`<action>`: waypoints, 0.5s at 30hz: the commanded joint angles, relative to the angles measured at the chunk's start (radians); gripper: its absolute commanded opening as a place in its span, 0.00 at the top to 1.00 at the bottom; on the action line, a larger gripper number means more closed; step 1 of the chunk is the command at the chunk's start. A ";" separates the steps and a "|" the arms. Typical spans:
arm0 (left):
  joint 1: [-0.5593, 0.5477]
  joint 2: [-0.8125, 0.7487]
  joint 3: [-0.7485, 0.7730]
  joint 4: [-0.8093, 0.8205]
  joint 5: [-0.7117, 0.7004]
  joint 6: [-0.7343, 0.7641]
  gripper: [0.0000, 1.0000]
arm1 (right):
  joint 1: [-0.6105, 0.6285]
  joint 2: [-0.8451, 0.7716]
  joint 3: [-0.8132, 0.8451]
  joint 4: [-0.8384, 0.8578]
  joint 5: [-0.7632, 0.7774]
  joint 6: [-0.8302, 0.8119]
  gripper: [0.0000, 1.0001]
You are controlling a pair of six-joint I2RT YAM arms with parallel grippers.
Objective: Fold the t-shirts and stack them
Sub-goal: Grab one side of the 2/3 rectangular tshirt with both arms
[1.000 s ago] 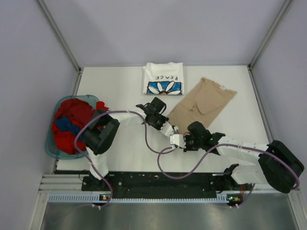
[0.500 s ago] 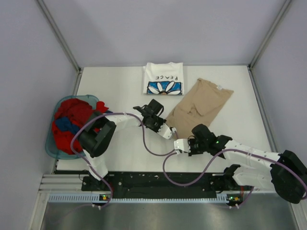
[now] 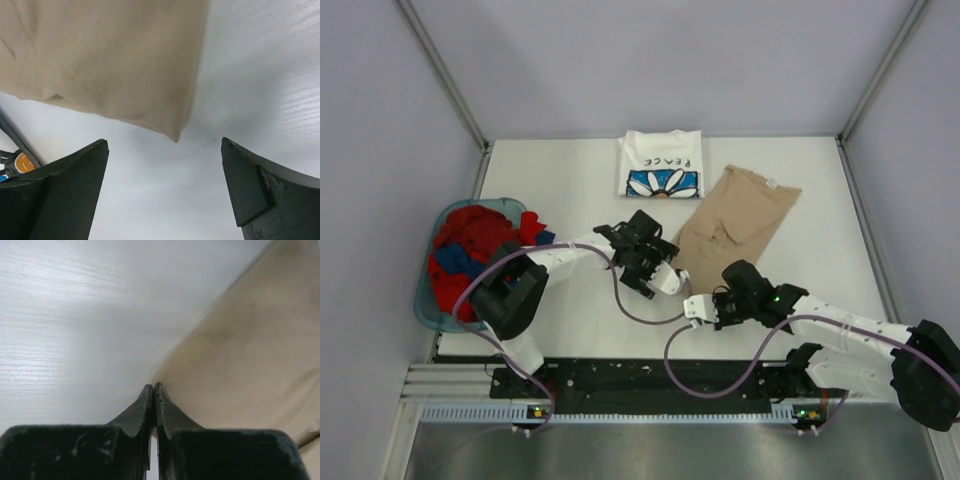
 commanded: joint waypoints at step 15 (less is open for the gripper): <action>-0.067 0.106 0.049 0.004 -0.020 -0.002 0.47 | 0.025 0.013 -0.038 -0.037 0.051 0.009 0.64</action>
